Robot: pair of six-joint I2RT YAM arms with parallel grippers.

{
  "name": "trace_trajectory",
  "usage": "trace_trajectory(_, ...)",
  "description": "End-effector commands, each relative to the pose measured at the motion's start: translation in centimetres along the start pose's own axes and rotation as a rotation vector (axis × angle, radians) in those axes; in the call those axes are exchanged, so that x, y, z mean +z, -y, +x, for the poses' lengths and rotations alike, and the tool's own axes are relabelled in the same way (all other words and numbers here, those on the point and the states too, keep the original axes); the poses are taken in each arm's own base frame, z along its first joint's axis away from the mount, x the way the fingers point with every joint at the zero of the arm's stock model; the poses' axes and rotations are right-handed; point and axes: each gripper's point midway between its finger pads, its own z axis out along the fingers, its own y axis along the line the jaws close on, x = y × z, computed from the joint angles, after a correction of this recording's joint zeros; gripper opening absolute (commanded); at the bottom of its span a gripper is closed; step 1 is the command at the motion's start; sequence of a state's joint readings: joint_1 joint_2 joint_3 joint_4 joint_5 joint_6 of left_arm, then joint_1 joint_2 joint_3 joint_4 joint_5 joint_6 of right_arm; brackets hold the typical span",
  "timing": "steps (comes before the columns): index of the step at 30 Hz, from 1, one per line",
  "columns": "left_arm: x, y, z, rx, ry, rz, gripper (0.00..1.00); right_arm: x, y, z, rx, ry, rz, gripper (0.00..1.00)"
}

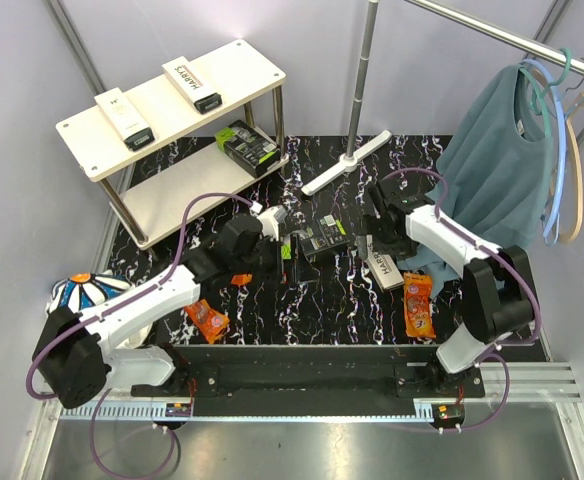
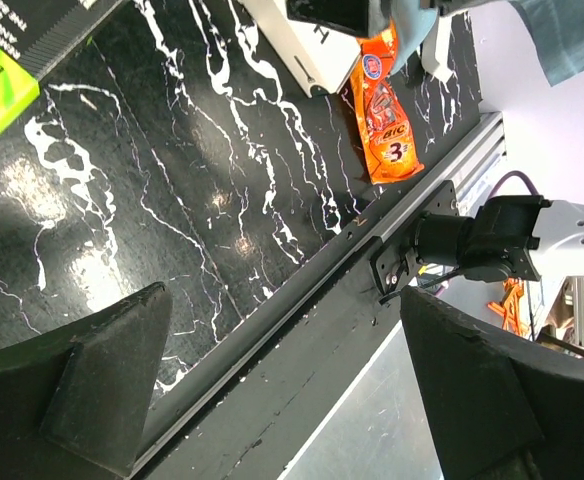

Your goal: Place and organize the shaving razors onto the shelf

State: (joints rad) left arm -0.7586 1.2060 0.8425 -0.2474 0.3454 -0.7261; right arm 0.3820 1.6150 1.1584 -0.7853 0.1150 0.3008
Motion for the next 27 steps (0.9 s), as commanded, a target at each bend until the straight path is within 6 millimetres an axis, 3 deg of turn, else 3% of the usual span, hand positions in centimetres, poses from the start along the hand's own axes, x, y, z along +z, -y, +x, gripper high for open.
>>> trace_trajectory(1,0.0,1.4,-0.1,0.013,0.002,0.072,0.99,2.2,-1.0,-0.6,-0.041,-0.023,-0.039,1.0)
trace_trajectory(10,0.0,1.3,0.1,0.01,-0.002,0.07,0.99,5.0,-0.1,0.4,-0.041,-0.077,0.019,1.0)
trace_trajectory(15,0.1,1.2,0.2,0.008,-0.008,0.071,0.99,4.8,0.0,-0.3,-0.035,-0.055,0.025,1.0)
trace_trajectory(22,0.4,0.8,0.6,0.005,-0.022,0.062,0.99,2.8,-0.3,-1.5,-0.033,0.009,0.0,1.0)
trace_trajectory(27,0.3,0.7,0.7,0.006,-0.025,0.064,0.99,4.1,-0.1,-1.1,-0.04,-0.028,0.027,1.0)
